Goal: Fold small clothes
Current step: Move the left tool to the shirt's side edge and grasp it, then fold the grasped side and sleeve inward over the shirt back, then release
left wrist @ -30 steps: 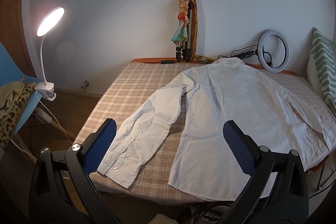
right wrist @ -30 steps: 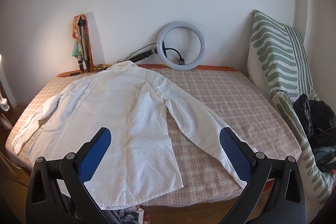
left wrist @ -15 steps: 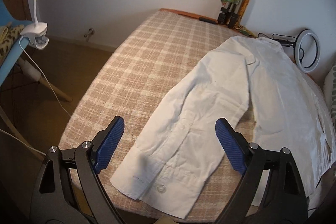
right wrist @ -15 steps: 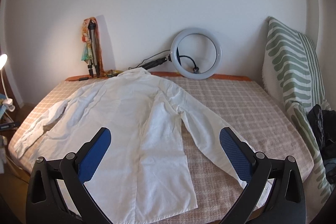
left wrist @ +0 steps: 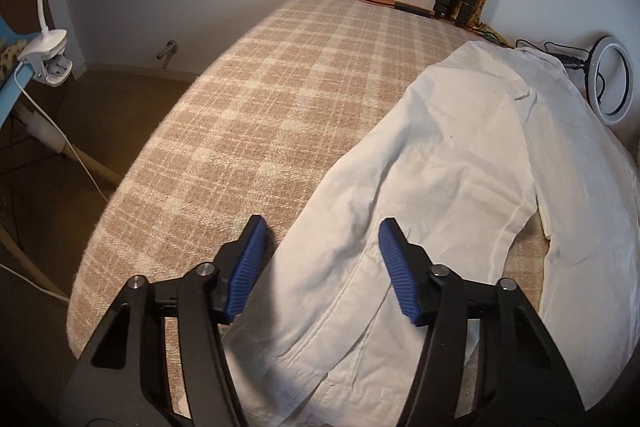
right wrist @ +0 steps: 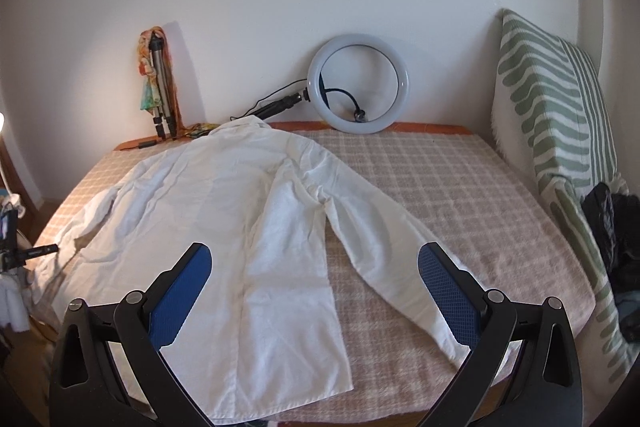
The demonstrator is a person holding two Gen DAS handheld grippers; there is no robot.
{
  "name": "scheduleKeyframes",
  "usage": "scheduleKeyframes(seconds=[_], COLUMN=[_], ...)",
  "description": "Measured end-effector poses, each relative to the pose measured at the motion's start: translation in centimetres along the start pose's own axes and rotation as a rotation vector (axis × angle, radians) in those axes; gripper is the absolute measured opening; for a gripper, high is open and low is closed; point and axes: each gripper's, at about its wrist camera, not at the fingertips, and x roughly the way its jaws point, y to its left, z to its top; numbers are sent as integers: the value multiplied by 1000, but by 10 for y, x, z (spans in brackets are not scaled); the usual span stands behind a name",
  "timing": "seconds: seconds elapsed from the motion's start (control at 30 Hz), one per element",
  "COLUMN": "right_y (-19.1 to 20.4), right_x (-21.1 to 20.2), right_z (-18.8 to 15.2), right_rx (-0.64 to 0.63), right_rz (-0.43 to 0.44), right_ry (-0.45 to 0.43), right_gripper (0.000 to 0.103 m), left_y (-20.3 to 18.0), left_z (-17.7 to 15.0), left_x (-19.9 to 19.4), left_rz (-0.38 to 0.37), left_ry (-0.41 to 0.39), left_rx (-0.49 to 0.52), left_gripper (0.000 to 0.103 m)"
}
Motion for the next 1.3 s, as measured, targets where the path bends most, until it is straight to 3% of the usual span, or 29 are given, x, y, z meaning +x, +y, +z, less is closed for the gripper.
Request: scheduleKeyframes(seconds=[0.07, 0.13, 0.37, 0.5, 0.7, 0.87, 0.93, 1.1, 1.23, 1.3], right_y=[1, 5, 34, 43, 4, -21, -28, -23, 17, 36], right_x=[3, 10, 33, 56, 72, 88, 91, 79, 74, 75], right_z=[6, 14, 29, 37, 49, 60, 69, 78, 69, 63], right_rx=[-21, -47, -196, -298, -239, -312, -307, -251, -248, -230], right_rz=[-8, -10, -13, -77, -152, -335, -353, -267, -67, 45], right_ry=[-9, -16, -32, -30, -3, -23, -20, -38, 5, 46], right_gripper=[102, 102, 102, 101, 100, 95, 95, 95, 90, 79], left_y=[-7, -13, -18, -27, -39, -52, -59, -87, -118, -134], left_z=[3, 8, 19, 27, 37, 44, 45, 39, 30, 24], left_x=[0, 2, -8, -20, -32, -43, -48, -65, -78, -81], left_rz=[-36, -48, -80, -100, -150, -191, -211, -257, -279, -301], left_ry=[9, 29, 41, 24, -1, -37, -52, -88, -123, -127], left_rx=[23, 43, 84, 110, 93, 86, 86, 125, 192, 216], left_gripper=[20, 4, 0, 0, 0, 0, 0, 0, 0, 0])
